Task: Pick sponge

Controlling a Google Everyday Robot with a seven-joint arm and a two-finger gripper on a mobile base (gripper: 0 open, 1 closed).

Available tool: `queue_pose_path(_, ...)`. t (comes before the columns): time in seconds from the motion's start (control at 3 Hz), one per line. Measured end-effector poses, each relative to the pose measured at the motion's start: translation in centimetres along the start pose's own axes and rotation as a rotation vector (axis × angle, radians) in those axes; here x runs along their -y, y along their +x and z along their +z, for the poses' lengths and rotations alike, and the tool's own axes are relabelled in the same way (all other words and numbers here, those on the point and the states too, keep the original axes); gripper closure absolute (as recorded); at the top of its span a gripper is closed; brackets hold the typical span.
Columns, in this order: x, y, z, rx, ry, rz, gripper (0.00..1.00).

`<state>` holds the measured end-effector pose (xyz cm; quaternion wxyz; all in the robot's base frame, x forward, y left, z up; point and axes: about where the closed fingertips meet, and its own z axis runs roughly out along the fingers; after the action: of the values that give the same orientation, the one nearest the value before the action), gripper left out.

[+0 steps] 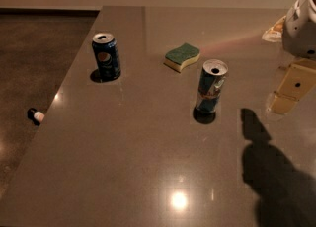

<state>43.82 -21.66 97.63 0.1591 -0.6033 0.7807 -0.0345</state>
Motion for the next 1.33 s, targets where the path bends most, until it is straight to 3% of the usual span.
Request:
queue_pose_path(0.33,0.0,0.0,0.0,0.0,0.0,0.0,0.0)
queue_pose_path(0.67,1.9,-2.5,0.8,0.041,-0.022,-0.051,0.0)
queue_pose_path(1.0,6.4,-7.4,2.9,0.1,-0.057,-0.12,0.0)
queue_pose_path(1.33,9.8,-11.0,3.5,0.149,-0.066,-0.145,0.0)
